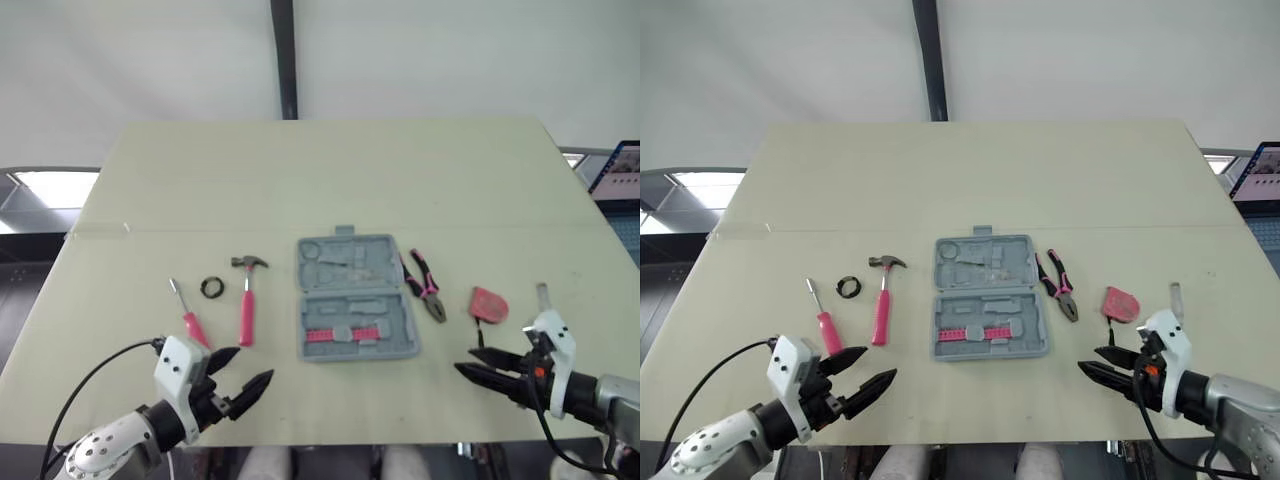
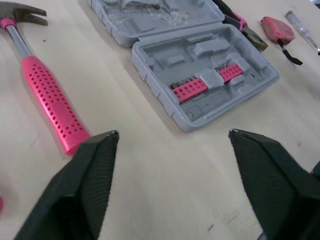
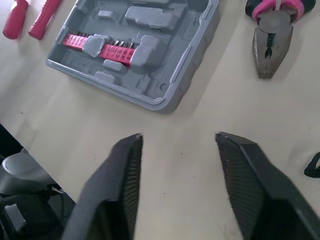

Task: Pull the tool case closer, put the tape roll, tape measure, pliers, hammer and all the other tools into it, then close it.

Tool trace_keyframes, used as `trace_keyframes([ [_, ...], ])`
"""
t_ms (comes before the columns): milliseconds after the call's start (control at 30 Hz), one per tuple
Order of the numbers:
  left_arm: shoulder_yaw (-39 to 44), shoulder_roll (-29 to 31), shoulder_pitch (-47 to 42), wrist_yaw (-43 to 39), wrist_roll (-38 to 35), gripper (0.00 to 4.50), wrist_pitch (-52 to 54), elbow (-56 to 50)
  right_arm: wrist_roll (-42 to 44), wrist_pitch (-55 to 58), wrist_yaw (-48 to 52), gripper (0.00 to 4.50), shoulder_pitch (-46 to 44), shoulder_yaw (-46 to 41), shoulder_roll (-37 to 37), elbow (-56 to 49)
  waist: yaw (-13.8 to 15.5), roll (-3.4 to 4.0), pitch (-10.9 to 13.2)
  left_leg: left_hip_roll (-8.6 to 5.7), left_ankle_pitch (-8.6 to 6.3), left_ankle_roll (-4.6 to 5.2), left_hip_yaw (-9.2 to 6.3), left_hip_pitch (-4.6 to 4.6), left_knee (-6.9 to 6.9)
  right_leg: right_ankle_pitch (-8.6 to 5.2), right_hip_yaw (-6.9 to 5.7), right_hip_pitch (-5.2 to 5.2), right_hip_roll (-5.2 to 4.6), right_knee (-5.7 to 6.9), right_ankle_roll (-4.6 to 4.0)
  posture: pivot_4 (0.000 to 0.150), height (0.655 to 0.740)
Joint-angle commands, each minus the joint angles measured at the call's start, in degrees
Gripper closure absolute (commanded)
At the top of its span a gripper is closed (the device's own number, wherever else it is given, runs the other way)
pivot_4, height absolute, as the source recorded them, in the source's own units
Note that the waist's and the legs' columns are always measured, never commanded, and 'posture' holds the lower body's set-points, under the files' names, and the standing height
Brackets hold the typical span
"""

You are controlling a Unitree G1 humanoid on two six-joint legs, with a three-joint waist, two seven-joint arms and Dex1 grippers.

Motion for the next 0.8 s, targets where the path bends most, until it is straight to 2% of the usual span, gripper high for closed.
trace_keyframes([
  [33, -0.3, 1.5, -5.7, 0.4, 0.1, 2.32, 0.9, 2.4, -1.1, -1.7, 0.3, 3.79, -3.9, 1.5, 0.4, 1.3, 0.0, 0.03, 0.0, 0.00, 0.00, 0.00, -0.01, 0.00, 0.02, 0.00, 0.00, 0.01, 0.00, 0.01, 0.00, 0.150, 0.7360],
  [67, -0.8, 1.7, -7.4, 0.4, 0.6, 2.82, 1.0, 3.4, -1.6, -2.0, 0.3, 4.29, -5.0, 2.3, 0.5, 1.9, 0.0, 0.02, 0.0, -0.01, 0.00, 0.00, -0.01, 0.02, 0.02, 0.00, 0.00, 0.02, 0.00, 0.02, 0.00, 0.150, 0.7360],
  [100, -1.5, 1.8, -9.7, 0.7, 1.1, 3.34, 1.5, 4.7, -3.0, -2.5, 0.0, 4.50, -6.6, 3.7, 0.4, 3.0, 0.0, 0.03, 0.0, 0.00, 0.00, 0.00, -0.01, 0.02, 0.03, 0.00, 0.00, 0.02, 0.00, 0.04, 0.00, 0.150, 0.7360],
  [167, -2.6, 2.0, -13.8, 1.3, 1.6, 4.28, 2.5, 7.1, -5.5, -3.7, -0.3, 4.50, -9.6, 6.3, 0.4, 5.4, -0.1, 0.02, 0.0, -0.02, 0.00, 0.00, -0.01, 0.01, 0.03, 0.00, -0.01, 0.00, 0.01, 0.05, 0.00, 0.150, 0.7360],
  [200, -3.0, 2.1, -15.4, 1.4, 1.6, 4.44, 2.9, 8.1, -6.5, -4.2, -0.3, 4.50, -10.9, 7.4, 0.5, 6.4, -0.1, 0.02, 0.0, -0.02, 0.00, 0.00, -0.01, 0.00, 0.02, 0.01, -0.01, -0.01, 0.01, 0.04, 0.01, 0.150, 0.7360],
  [467, -8.1, 5.9, -30.9, -0.3, 5.6, 4.44, 6.7, 21.0, -11.4, 0.3, -3.3, 4.50, -27.9, 15.7, 3.0, 15.3, -1.0, 0.02, 0.0, -0.01, 0.02, -0.04, -0.02, -0.08, 0.05, 0.01, -0.04, -0.18, 0.01, 0.20, 0.01, 0.150, 0.7360],
  [633, -10.8, 7.3, -34.2, -2.6, 6.5, 4.44, 8.8, 24.6, -12.0, 4.9, -5.2, 4.50, -34.0, 18.4, 5.1, 17.0, -1.8, 0.01, 0.0, -0.01, 0.02, -0.04, 0.02, -0.17, -0.01, 0.01, -0.12, -0.39, 0.00, 0.30, 0.01, 0.150, 0.7360],
  [800, -12.7, 5.9, -37.0, -3.6, 7.5, 4.44, 9.0, 28.6, -14.4, 6.6, -7.0, 4.50, -38.2, 21.5, 7.4, 18.5, -1.9, 0.01, 0.0, 0.02, 0.03, -0.05, 0.06, -0.19, -0.01, 0.01, -0.13, -0.49, 0.00, 0.35, 0.01, 0.150, 0.7360],
])
